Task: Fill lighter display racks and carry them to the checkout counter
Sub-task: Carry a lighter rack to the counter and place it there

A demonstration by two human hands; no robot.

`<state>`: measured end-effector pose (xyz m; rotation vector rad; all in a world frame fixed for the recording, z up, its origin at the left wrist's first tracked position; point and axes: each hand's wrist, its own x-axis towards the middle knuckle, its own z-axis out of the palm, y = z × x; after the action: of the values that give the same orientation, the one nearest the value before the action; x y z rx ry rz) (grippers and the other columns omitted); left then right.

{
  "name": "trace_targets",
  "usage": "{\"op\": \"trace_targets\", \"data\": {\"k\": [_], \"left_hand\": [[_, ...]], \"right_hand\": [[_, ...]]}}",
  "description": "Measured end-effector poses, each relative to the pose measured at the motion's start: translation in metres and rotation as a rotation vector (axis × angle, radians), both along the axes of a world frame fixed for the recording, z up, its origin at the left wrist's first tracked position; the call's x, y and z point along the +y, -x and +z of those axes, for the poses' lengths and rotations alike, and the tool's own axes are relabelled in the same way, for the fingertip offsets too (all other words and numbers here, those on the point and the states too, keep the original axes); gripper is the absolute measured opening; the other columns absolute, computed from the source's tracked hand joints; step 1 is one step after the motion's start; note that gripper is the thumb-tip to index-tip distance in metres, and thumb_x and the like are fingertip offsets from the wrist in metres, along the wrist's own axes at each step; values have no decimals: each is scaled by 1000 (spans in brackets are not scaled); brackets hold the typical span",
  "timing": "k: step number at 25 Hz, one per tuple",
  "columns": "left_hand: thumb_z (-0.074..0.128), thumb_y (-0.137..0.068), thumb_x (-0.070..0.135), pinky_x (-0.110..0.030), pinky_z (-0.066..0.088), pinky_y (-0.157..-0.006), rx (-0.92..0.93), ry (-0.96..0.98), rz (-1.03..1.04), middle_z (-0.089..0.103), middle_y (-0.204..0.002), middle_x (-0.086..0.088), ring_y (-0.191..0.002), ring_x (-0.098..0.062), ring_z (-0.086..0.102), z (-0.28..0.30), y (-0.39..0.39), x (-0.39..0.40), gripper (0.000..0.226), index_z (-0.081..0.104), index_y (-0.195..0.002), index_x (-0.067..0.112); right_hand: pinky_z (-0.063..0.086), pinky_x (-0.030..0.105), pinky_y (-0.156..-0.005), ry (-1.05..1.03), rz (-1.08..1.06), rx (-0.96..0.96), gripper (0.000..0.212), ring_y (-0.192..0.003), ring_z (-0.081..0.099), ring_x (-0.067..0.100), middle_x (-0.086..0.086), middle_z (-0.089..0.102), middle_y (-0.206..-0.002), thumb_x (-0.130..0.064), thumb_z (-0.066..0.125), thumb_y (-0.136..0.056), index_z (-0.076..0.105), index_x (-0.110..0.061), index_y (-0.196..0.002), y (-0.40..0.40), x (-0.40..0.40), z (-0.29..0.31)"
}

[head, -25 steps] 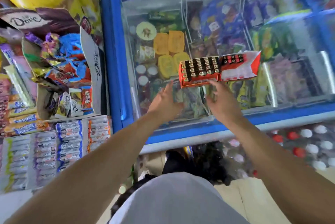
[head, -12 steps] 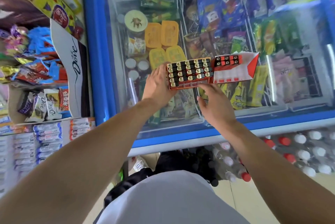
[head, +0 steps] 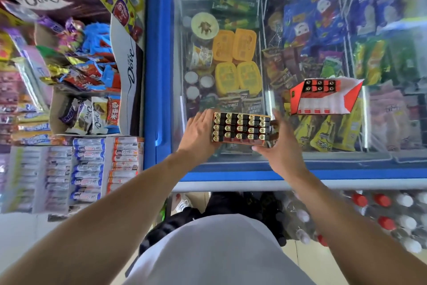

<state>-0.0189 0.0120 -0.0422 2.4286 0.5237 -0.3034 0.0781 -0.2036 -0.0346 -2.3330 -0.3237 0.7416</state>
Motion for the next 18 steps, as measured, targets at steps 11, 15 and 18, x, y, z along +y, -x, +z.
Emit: {"op": "trace_targets", "data": {"k": [11,15,18], "left_hand": [[76,-83,13,-47,52,-82,-89,237,224,55,-117,3,-96,-22,61,15,80,4,56,47,-131,18],[76,-84,10,-36,51,-98,-186,354,351,52,-129,10,-114,-7,57,18,125,6,78,39,-148,30],[80,-83,6,-17,47,-97,-220,397,442,50,-137,10,-115,-2,57,23,171,11,104,17,-161,34]], "right_hand": [[38,-3,-72,-114,286,-29,65,-90,56,-21,-1,60,-106,-1,87,-70,49,-27,-116,31,33,22],[40,1,-79,-156,357,-49,66,-95,56,-17,1,60,-111,0,87,-68,55,-14,-123,58,48,29],[44,5,-81,-204,381,-4,68,-96,60,-10,-9,63,-110,4,87,-67,55,-17,-124,90,64,35]]}}
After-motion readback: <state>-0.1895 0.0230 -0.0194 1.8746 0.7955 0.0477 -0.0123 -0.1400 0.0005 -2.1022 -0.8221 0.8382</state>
